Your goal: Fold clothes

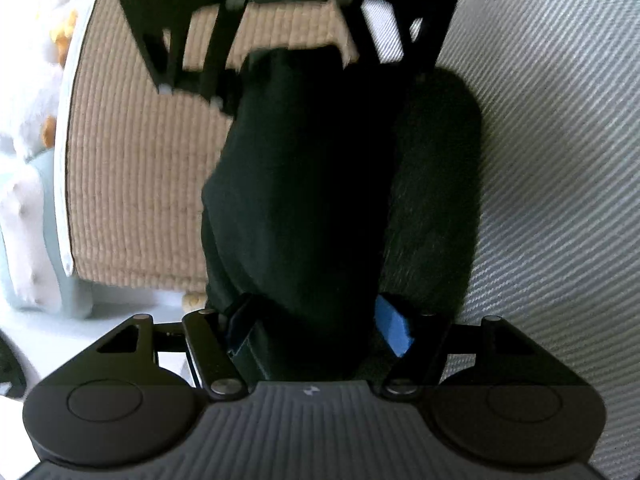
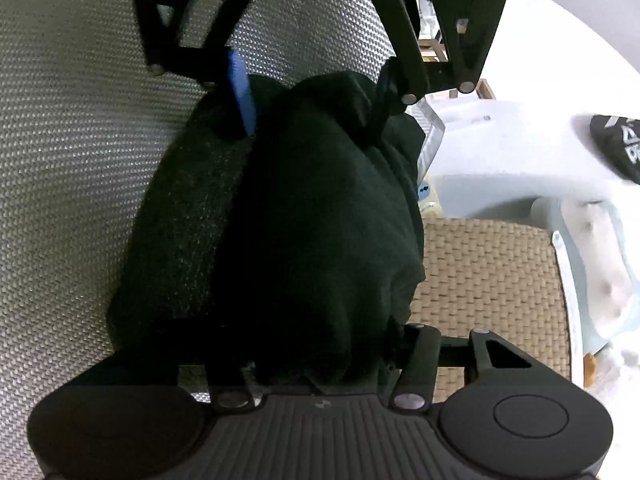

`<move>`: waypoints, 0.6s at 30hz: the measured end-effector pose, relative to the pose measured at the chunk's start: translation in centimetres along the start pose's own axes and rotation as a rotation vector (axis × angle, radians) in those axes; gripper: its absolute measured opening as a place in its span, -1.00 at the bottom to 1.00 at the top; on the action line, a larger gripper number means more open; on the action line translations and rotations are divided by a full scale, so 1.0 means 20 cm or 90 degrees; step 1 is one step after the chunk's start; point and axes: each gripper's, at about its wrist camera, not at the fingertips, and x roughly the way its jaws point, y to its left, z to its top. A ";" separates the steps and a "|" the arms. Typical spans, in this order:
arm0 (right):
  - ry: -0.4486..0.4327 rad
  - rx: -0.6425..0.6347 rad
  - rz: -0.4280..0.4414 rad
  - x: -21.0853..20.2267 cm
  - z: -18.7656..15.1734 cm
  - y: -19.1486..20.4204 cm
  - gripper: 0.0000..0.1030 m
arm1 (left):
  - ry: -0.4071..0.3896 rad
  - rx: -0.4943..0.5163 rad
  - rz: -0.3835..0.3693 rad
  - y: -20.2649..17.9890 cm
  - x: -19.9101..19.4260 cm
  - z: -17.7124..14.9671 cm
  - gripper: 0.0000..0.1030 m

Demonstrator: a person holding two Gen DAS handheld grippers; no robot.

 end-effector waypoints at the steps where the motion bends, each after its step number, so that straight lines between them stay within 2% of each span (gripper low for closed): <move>1: 0.000 -0.002 0.000 0.00 0.00 0.00 0.10 | -0.003 -0.001 -0.004 0.00 -0.01 0.01 0.35; 5: 0.005 -0.001 0.008 0.01 -0.01 0.02 0.10 | -0.006 -0.009 -0.017 -0.03 -0.05 0.02 0.32; 12: -0.008 0.051 0.079 -0.12 -0.04 -0.05 0.09 | -0.009 -0.032 -0.031 -0.09 -0.19 -0.04 0.30; 14: -0.014 0.088 0.109 -0.16 -0.09 -0.09 0.04 | -0.015 -0.039 -0.042 -0.11 -0.26 -0.06 0.20; 15: -0.017 0.107 0.125 -0.19 -0.12 -0.12 -0.28 | -0.016 -0.048 -0.047 -0.10 -0.29 -0.07 0.08; 16: -0.007 0.141 0.145 -0.22 -0.15 -0.14 -0.73 | -0.016 -0.057 -0.053 -0.10 -0.32 -0.07 -0.06; 17: 0.003 0.176 0.166 -0.26 -0.19 -0.17 -0.73 | -0.017 -0.063 -0.055 -0.10 -0.36 -0.08 -0.11; 18: 0.006 0.197 0.180 -0.26 -0.21 -0.21 -0.83 | -0.016 -0.064 -0.057 -0.10 -0.40 -0.09 -0.17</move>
